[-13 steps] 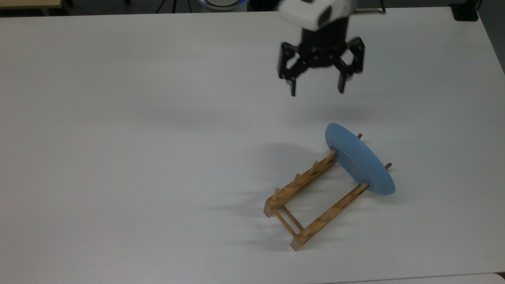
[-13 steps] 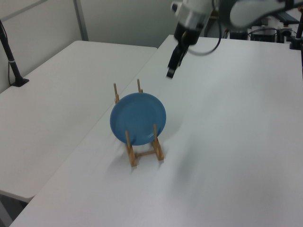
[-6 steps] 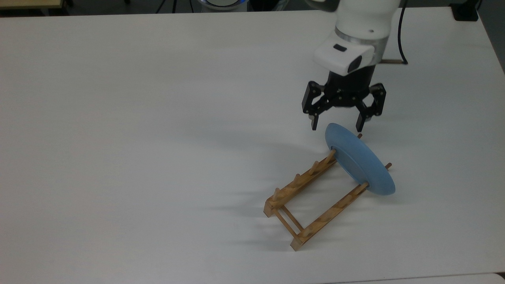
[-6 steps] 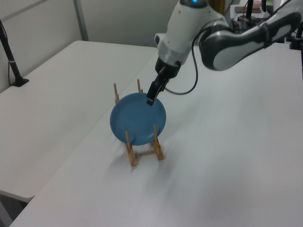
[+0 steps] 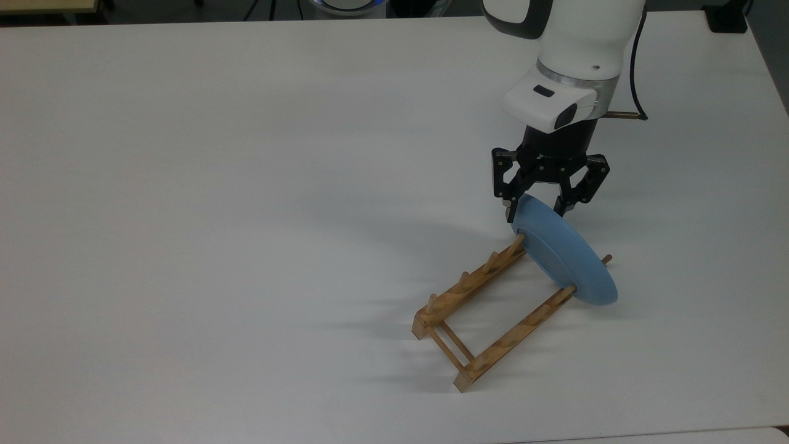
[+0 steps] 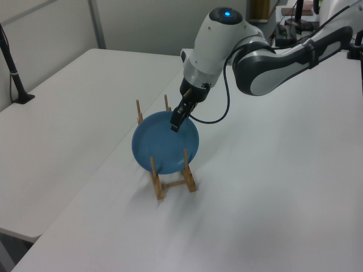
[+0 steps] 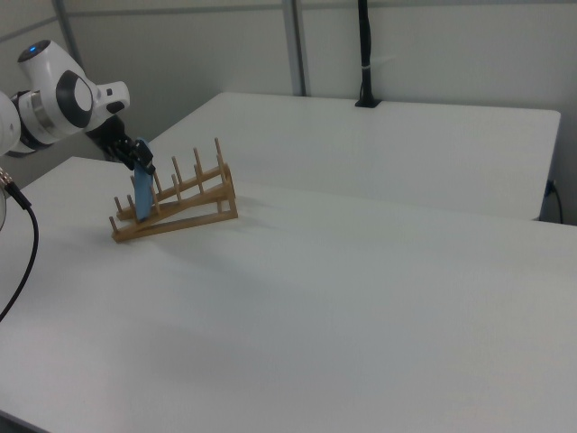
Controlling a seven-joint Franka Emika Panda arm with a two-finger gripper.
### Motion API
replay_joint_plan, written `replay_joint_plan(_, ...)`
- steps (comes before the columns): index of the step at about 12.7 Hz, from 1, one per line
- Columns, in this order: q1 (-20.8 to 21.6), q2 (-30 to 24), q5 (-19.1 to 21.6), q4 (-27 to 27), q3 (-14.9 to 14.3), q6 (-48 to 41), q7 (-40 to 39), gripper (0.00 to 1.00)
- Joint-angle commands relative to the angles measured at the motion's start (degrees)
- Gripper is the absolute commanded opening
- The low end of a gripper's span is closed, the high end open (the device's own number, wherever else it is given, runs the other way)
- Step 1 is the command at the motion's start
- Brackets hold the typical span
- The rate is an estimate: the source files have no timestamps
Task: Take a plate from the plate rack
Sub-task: 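Close the gripper on the blue plate's rim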
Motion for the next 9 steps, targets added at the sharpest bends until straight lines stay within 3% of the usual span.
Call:
replay_joint_plan(1, 0.3, -0.99, -0.99, 0.84, -0.39, -0.32, 1.43, 0.36)
replay_joint_plan(4, 0.39, -1.43, -1.69, 0.75, -0.39, -0.32, 1.17, 0.01)
replay_joint_plan(9, -0.05, -3.8, -1.96, 0.4, -0.31, -0.58, 1.08, 0.0)
